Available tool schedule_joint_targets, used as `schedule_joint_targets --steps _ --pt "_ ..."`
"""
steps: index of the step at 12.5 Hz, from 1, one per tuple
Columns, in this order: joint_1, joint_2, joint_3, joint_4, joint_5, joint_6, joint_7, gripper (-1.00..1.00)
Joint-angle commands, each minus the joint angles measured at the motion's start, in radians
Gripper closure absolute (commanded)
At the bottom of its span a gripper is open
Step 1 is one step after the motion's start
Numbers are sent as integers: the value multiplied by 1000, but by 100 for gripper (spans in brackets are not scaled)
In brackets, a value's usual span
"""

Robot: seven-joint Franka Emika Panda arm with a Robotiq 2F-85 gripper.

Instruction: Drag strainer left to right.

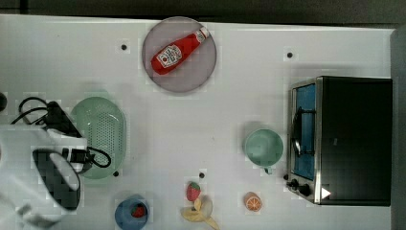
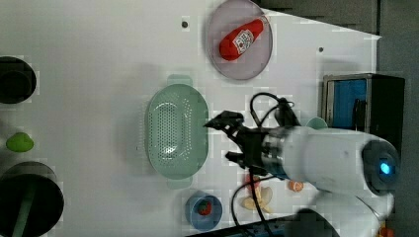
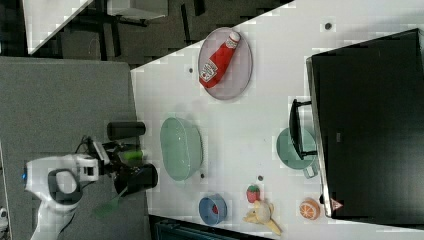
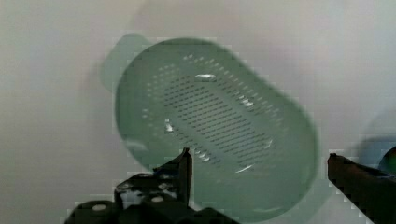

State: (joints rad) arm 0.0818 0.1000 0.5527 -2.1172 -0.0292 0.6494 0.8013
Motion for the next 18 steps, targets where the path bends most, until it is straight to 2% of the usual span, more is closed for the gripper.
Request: schedule_joint_targets --steps 1,5,7,9,13,18 --pt "-28 124 -23 13 -2 58 316 -100" --pt "-13 296 -30 13 -83 201 499 -100" --pt "-4 360 -42 14 -131 264 540 -100" --pt "7 406 -67 14 -139 311 550 -100" --pt "31 438 -131 9 -139 320 550 -100" --pt "25 421 -185 -33 -139 334 550 -100"
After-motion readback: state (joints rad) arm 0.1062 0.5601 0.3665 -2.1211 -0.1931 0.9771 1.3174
